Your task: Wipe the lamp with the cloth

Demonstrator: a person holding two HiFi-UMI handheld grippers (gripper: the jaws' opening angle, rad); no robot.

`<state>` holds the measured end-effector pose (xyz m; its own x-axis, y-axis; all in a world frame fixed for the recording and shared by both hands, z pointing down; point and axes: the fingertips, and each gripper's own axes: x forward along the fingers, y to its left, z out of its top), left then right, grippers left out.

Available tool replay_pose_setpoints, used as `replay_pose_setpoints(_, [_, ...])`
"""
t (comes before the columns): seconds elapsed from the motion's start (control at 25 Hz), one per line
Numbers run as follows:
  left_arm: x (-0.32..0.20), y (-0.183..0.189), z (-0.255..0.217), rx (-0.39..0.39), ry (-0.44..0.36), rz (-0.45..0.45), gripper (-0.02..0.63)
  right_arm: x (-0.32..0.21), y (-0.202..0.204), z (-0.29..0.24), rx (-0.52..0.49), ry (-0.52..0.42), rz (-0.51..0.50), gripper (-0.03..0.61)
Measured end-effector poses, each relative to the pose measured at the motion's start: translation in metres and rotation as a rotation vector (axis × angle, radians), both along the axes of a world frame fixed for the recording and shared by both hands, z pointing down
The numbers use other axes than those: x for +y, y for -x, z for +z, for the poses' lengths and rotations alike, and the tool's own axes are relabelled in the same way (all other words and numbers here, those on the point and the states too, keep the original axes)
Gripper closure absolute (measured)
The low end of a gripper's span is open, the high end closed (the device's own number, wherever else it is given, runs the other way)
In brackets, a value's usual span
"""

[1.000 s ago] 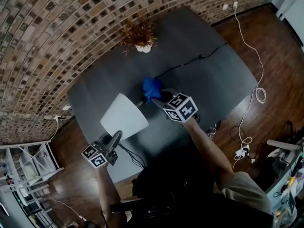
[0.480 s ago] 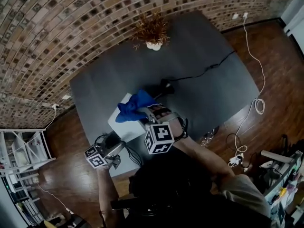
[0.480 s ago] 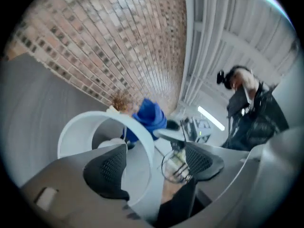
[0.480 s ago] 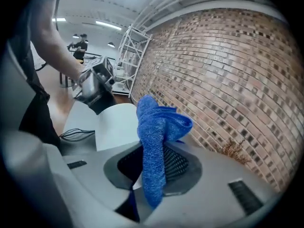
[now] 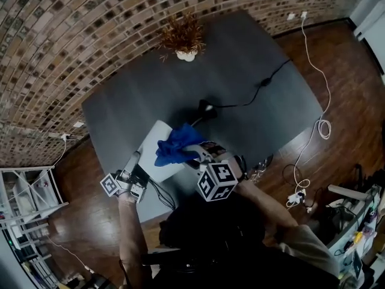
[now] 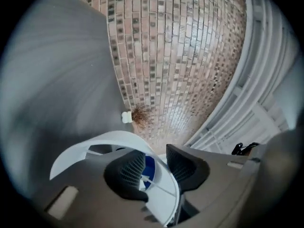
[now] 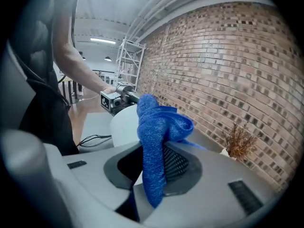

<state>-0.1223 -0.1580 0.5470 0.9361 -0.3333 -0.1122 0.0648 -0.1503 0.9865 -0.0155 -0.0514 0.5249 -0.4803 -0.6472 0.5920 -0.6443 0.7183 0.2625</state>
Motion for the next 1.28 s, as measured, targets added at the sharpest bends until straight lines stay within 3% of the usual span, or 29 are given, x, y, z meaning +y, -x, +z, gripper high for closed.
replay_pose_setpoints(0.08, [-0.003, -0.005, -0.010, 0.001, -0.053, -0.010, 0.525, 0.001, -0.010, -0.007, -0.156, 0.026, 0.049, 0.485])
replay_pose_setpoints(0.2, [0.008, -0.013, -0.021, -0.051, -0.192, 0.053, 0.550, -0.008, -0.087, -0.010, -0.479, 0.069, 0.390, 0.485])
replay_pose_setpoints(0.28, [0.020, -0.018, -0.025, -0.093, -0.275, 0.118, 0.562, -0.007, -0.138, 0.018, -0.519, 0.139, 0.585, 0.485])
replay_pose_setpoints(0.32, [0.027, -0.020, -0.026, -0.111, -0.310, 0.150, 0.570, -0.005, -0.146, 0.034, -0.511, 0.186, 0.607, 0.485])
replay_pose_setpoints(0.44, [0.043, -0.025, -0.028, -0.128, -0.378, 0.215, 0.577, -0.014, -0.108, 0.066, -0.544, 0.327, 0.484, 0.485])
replay_pose_setpoints(0.56, [0.048, -0.024, -0.026, -0.120, -0.383, 0.223, 0.583, -0.037, -0.048, 0.086, -0.635, 0.430, 0.346, 0.485])
replay_pose_setpoints(0.64, [0.049, -0.023, -0.024, -0.125, -0.377, 0.221, 0.588, -0.051, -0.029, 0.098, -0.681, 0.468, 0.324, 0.489])
replay_pose_setpoints(0.76, [0.048, -0.023, -0.023, -0.136, -0.369, 0.215, 0.586, -0.058, -0.047, 0.116, -0.612, 0.456, 0.383, 0.488])
replay_pose_setpoints(0.92, [0.045, -0.023, -0.023, -0.152, -0.358, 0.204, 0.589, -0.046, -0.114, 0.126, -0.459, 0.369, 0.604, 0.488])
replay_pose_setpoints(1.0, [0.044, -0.024, -0.023, -0.159, -0.355, 0.201, 0.589, -0.041, -0.133, 0.113, -0.460, 0.318, 0.659, 0.489])
replay_pose_setpoints(1.04, [0.044, -0.024, -0.023, -0.163, -0.357, 0.201, 0.589, -0.041, -0.129, 0.102, -0.502, 0.315, 0.629, 0.489])
replay_pose_setpoints(1.16, [0.050, -0.022, -0.021, -0.176, -0.383, 0.217, 0.589, -0.045, -0.072, 0.075, -0.695, 0.380, 0.401, 0.489])
replay_pose_setpoints(1.2, [0.054, -0.021, -0.020, -0.181, -0.401, 0.228, 0.589, -0.048, -0.055, 0.074, -0.719, 0.401, 0.345, 0.489])
replay_pose_setpoints(1.28, [0.062, -0.020, -0.020, -0.188, -0.437, 0.249, 0.594, -0.058, -0.045, 0.088, -0.668, 0.408, 0.332, 0.488])
